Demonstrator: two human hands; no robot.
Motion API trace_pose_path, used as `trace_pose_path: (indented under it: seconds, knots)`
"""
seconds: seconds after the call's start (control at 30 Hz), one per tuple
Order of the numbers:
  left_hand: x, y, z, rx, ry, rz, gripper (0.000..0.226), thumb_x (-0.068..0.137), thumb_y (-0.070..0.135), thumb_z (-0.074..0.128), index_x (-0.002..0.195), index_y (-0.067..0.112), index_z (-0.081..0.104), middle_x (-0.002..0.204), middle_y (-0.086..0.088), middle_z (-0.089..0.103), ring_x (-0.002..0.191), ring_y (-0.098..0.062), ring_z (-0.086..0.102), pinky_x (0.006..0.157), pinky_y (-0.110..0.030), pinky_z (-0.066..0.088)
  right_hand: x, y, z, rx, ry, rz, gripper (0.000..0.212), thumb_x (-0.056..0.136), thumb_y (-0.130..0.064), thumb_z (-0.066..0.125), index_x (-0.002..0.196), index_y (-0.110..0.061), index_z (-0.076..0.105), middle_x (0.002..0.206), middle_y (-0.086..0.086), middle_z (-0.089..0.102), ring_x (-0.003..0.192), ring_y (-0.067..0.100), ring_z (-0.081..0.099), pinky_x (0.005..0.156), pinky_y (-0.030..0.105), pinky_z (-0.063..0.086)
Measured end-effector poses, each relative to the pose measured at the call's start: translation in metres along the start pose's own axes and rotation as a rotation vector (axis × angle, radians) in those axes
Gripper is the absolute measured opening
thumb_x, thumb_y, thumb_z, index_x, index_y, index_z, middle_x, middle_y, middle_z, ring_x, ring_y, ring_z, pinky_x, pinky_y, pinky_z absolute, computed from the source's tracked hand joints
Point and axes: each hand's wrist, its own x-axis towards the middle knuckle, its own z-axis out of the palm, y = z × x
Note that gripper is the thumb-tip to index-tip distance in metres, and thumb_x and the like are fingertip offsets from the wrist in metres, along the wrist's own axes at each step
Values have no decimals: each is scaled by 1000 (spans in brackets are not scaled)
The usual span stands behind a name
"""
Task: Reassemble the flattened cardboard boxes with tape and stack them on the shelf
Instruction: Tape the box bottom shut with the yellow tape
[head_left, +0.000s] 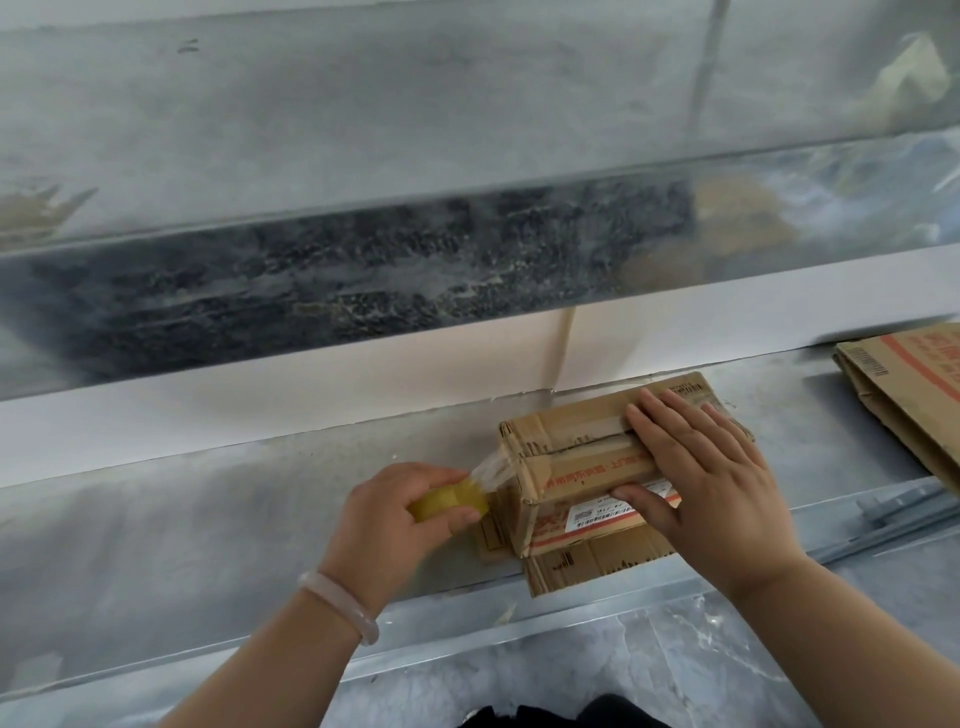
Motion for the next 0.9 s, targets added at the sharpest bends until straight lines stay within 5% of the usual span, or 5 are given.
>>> trace_pose_path:
  seconds: [0.23, 0.43, 0.63, 0.77, 0.9]
  knots:
    - [9, 12, -16, 385, -213, -44, 63, 66, 71, 65, 121, 40, 60, 106, 17, 65, 94, -5, 59, 83, -23, 47, -2, -1, 1, 1, 18, -2, 65, 91, -58, 52, 137, -12, 56, 146, 4, 49, 138, 23, 43, 110, 51, 38]
    - [0, 0, -18, -44, -143, -126, 56, 47, 73, 75, 96, 49, 63, 98, 31, 65, 88, 3, 59, 74, -13, 44, -1, 1, 2, 7, 32, -10, 65, 90, -58, 53, 137, -12, 56, 146, 4, 50, 138, 24, 43, 110, 51, 38]
    - [-12, -6, -3, -107, -29, -65, 38, 57, 78, 66, 93, 65, 62, 102, 33, 63, 90, 5, 61, 77, -8, 45, 0, 7, 5, 28, 62, -48, 64, 93, -58, 50, 137, -11, 55, 144, 5, 51, 137, 25, 44, 110, 53, 37]
    - [-6, 3, 12, -84, -16, -93, 19, 75, 33, 78, 78, 50, 71, 99, 32, 63, 91, 4, 62, 81, -15, 48, -1, 4, 4, 5, 46, -37, 68, 94, -58, 47, 141, -8, 50, 148, 6, 46, 141, 26, 38, 115, 55, 30]
    - [4, 10, 19, 23, -72, -61, 23, 79, 28, 76, 73, 48, 68, 99, 34, 61, 92, 6, 60, 77, -4, 38, -2, 7, -10, 45, 7, -10, 66, 99, -52, 34, 147, -8, 39, 156, 8, 35, 147, 25, 26, 120, 55, 16]
